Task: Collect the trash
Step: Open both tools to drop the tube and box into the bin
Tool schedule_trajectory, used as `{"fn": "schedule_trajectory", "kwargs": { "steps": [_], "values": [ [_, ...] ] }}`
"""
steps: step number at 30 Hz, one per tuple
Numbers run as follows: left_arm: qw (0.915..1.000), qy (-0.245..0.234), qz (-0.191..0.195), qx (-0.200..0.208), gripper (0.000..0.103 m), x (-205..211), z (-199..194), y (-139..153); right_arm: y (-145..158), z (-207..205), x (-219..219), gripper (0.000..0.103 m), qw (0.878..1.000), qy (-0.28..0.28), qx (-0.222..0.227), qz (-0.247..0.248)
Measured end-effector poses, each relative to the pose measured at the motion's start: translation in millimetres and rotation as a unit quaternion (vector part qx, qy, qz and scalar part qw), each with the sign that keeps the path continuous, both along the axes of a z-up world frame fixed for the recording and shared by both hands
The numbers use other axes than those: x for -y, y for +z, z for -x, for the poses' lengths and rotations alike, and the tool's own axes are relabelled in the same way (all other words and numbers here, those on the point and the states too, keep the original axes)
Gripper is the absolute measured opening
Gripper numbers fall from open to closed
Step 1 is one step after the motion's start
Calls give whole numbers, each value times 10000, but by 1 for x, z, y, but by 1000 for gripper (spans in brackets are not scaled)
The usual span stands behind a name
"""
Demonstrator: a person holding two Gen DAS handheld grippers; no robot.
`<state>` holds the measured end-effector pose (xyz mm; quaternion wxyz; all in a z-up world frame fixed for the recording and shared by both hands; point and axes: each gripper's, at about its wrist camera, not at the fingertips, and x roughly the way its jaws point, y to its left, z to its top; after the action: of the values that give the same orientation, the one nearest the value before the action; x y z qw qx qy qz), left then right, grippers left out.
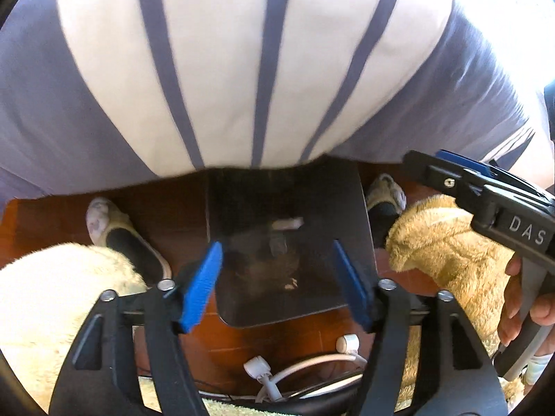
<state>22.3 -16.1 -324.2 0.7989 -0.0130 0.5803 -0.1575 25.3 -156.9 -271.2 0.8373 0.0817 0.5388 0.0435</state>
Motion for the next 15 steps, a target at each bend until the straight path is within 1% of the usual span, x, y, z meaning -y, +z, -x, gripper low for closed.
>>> {"fn": "schedule_trajectory", "kwargs": {
  "steps": [2, 4, 7, 12, 13, 15],
  "values": [
    [9999, 43, -14, 146, 69, -3, 0, 12, 13, 2, 6, 72, 9998, -89, 176, 97],
    [9994, 74, -51, 338, 70, -5, 0, 26, 28, 6, 12, 75, 9989, -201, 413, 131],
    [9974, 157, -51, 697, 71, -9, 0, 54, 50, 8, 17, 75, 9970, -278, 712, 117],
    [9916, 243, -125, 1264, 72, -16, -1, 96, 89, 12, 16, 76, 9912, -238, 1272, 290],
    [9900, 267, -124, 1382, 73, -17, -1, 106, 96, 12, 15, 78, 9900, -222, 1360, 302],
    [9876, 306, -97, 1539, 74, -20, -1, 121, 109, 11, 15, 84, 9874, -206, 1532, 326]
  ]
}}
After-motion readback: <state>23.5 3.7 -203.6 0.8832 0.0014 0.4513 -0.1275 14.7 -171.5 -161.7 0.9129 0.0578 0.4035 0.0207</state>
